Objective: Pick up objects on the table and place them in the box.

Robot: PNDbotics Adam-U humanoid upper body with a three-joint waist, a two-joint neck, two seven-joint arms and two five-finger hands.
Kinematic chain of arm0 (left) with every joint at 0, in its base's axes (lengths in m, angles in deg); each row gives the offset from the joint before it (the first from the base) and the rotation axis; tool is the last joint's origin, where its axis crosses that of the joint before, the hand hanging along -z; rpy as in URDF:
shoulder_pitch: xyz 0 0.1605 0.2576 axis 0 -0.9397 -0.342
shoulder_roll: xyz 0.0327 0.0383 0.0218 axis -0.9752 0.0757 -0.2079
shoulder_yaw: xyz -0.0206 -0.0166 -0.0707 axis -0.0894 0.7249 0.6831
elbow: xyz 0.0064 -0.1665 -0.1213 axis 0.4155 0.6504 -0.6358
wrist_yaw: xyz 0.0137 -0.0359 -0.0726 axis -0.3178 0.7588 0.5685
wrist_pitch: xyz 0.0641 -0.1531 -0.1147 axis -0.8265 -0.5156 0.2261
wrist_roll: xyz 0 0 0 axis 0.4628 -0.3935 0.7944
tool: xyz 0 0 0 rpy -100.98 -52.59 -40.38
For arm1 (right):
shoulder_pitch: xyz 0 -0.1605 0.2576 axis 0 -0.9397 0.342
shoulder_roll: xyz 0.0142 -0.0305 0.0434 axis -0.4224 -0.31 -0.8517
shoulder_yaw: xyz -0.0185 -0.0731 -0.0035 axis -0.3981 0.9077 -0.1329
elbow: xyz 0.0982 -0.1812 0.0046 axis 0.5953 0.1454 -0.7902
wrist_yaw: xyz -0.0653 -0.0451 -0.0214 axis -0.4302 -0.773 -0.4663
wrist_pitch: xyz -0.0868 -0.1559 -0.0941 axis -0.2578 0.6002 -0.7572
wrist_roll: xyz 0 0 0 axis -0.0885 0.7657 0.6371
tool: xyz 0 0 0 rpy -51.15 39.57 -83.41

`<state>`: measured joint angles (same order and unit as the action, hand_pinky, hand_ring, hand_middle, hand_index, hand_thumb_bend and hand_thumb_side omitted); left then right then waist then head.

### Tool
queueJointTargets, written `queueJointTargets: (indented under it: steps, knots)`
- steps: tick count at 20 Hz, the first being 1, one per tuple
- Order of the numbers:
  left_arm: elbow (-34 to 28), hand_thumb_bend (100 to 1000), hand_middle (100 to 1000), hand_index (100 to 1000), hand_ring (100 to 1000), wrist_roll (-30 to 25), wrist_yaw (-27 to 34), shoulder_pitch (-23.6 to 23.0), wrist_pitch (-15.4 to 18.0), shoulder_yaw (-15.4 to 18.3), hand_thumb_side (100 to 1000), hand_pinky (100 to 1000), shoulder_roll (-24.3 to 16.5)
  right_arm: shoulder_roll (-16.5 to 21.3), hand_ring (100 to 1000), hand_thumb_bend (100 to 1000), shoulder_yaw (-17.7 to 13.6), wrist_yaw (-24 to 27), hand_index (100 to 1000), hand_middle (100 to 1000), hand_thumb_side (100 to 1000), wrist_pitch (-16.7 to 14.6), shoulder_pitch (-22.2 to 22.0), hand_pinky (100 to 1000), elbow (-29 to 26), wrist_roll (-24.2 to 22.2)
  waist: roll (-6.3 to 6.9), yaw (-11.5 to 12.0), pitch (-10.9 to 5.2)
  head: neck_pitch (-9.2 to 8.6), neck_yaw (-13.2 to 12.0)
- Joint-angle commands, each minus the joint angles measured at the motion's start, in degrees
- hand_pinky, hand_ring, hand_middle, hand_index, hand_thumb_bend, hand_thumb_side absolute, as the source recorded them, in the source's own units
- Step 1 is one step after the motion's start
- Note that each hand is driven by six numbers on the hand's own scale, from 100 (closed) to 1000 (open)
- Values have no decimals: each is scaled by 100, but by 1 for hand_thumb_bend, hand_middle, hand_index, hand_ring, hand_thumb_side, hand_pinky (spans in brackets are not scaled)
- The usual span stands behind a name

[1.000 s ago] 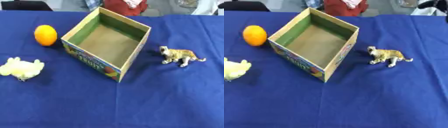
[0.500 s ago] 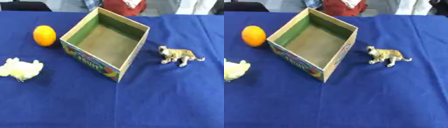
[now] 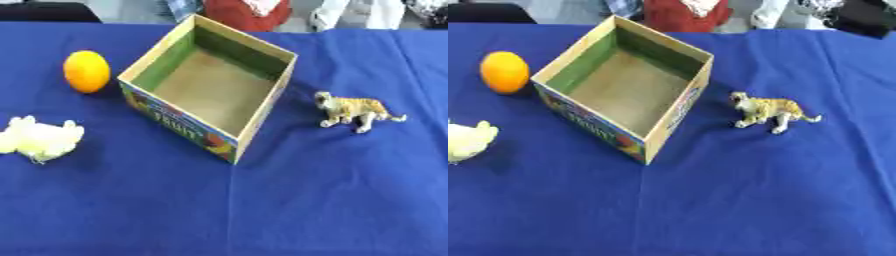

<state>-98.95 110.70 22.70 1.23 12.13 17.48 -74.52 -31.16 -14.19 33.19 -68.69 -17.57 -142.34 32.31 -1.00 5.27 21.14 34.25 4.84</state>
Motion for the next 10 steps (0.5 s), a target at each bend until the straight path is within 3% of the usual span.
queueJointTargets:
  steps: [1, 10]
  knots:
    - [-82, 222, 707, 947, 723, -44, -36, 8, 7, -13, 1000, 503, -253, 121, 874, 120, 26, -284, 880, 806, 970, -218, 232, 744, 382, -246, 3, -9, -150, -14, 15]
    - [-82, 217, 707, 947, 721, -122, -13, 9, 10, -58, 1000, 503, -273, -136, 893, 199, 207, -879, 972, 835, 954, -654, 621, 753, 1290, -579, 4, 6, -206, -1, 71]
